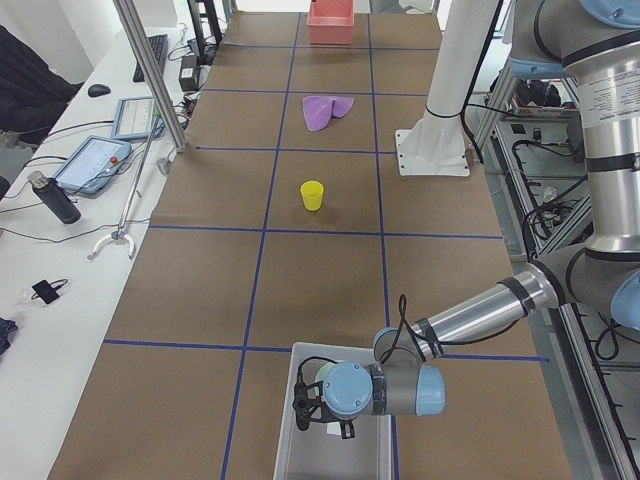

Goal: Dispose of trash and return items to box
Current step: 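Withdraw the left gripper from the clear bin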

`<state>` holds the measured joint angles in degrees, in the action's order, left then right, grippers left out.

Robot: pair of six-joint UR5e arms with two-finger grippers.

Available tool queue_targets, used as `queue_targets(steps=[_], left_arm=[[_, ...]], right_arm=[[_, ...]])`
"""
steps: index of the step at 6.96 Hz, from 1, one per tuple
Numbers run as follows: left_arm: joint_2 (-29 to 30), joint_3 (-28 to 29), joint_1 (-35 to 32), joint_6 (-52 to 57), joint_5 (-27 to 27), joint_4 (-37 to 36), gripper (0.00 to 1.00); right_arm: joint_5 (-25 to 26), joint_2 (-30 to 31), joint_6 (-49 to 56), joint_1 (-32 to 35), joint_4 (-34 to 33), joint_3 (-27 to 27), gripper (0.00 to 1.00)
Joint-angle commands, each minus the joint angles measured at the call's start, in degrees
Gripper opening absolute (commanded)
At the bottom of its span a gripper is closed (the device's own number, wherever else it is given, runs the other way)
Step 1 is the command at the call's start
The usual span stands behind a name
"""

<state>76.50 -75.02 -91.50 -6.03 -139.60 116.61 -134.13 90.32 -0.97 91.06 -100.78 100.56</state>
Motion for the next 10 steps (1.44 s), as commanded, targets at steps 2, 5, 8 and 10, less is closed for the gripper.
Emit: queue_targets(steps=[2,5,8,10], left_arm=[[0.14,0.14,-0.08,0.14,-0.06,8.77,0.99],[7.58,-8.07,-4.46,-0.56,-2.51,-3.40,0.99],[11.39,-26.63,-4.75,-12.18,-1.99,-23.45,0.99],[11.39,-29.12,-2.73,-16.37,-2.08,-23.27,0.99]], right_arm=[[-0.61,-0.14,0.00,0.00,0.05,0.34,1.00],[-0.61,-0.50,-11.44,-8.66,0.14,6.37,1.00],[-0.78,-0.50,-24.98,-19.65,10.02,9.40,1.00],[-0.26,-1.19,-42.62,-30.18,22.57,9.40,1.00]])
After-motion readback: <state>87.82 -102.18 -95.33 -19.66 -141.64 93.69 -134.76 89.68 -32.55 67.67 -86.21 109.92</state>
